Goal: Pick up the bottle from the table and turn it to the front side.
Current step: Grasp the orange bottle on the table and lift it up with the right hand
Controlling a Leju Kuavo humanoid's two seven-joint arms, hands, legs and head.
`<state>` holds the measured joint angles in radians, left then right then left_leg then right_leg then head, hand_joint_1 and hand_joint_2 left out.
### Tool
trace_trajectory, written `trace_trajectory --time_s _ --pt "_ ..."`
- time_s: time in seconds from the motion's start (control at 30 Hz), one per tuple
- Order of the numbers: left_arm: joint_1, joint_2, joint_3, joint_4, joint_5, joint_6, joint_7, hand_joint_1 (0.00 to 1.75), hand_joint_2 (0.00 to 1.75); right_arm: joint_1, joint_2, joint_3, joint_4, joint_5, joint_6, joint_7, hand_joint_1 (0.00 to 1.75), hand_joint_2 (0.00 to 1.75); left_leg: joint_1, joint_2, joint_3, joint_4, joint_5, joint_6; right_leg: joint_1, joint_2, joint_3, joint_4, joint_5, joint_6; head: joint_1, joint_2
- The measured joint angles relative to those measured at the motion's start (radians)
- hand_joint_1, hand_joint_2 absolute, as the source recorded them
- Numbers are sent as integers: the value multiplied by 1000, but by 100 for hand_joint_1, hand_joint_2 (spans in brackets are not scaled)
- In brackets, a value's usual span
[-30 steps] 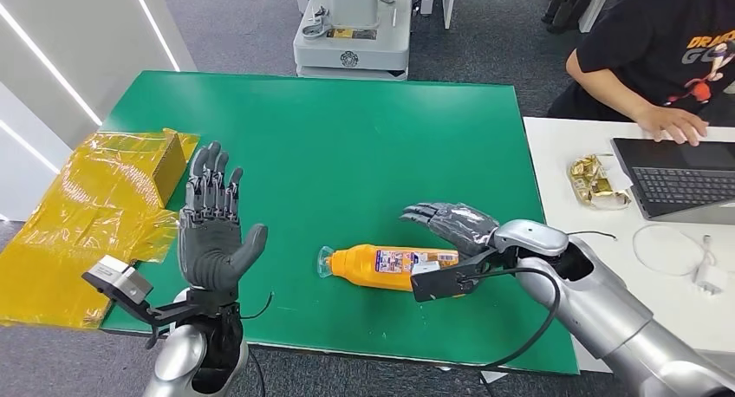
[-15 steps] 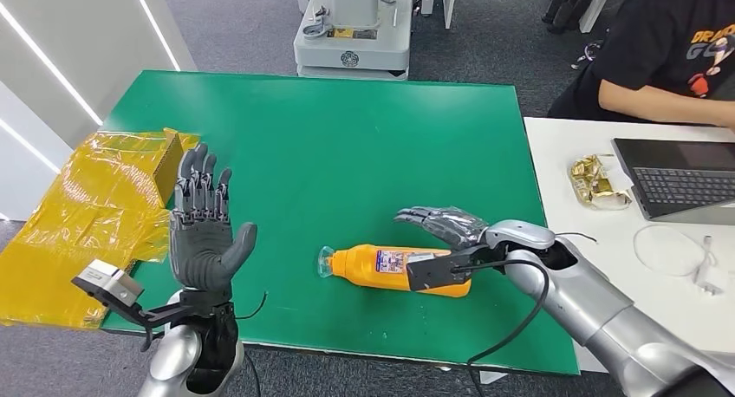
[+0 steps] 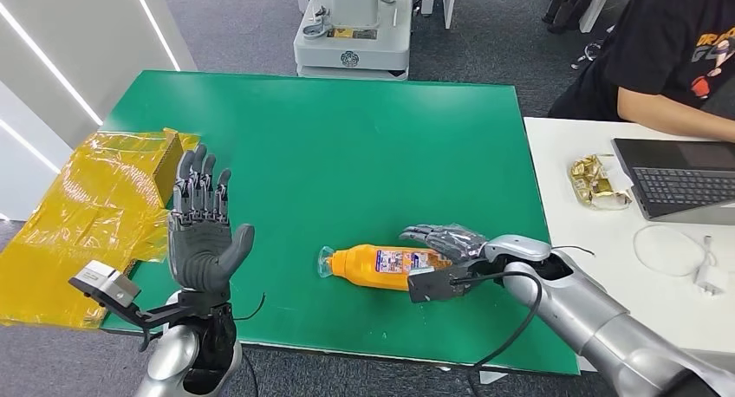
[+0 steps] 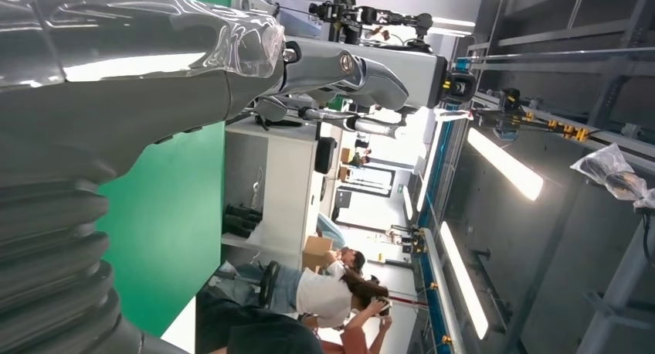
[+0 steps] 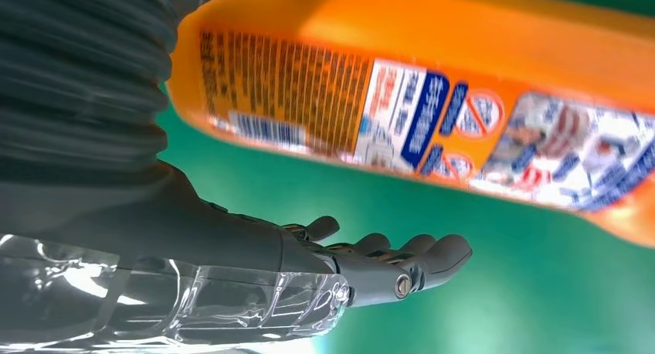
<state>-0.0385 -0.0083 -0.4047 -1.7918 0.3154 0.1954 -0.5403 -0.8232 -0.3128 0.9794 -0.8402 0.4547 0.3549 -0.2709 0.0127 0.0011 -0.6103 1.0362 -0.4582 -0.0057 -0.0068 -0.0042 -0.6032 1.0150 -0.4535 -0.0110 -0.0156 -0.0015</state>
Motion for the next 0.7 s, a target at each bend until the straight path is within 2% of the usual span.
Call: trace_trajectory --time_s 0.4,0.47,0.6,0.7 --pt "10 8 0 -2 2 11 0 0 175 45 0 10 20 5 -50 3 0 175 0 0 0 0 0 0 0 0 0 0 0 0 0 0" --pt "12 10 0 -2 2 13 0 0 175 47 0 10 19 7 -51 6 8 175 0 0 0 0 0 0 0 0 0 0 0 0 0 0" --pt "15 13 0 -3 2 13 0 0 175 48 0 10 16 7 -54 8 163 175 0 0 1 0 0 0 0 0 0 0 0 0 0 0" --pt "18 15 0 -5 2 16 0 0 175 51 -1 10 13 9 -58 4 169 175 0 0 1 0 0 0 0 0 0 0 0 0 0 0"
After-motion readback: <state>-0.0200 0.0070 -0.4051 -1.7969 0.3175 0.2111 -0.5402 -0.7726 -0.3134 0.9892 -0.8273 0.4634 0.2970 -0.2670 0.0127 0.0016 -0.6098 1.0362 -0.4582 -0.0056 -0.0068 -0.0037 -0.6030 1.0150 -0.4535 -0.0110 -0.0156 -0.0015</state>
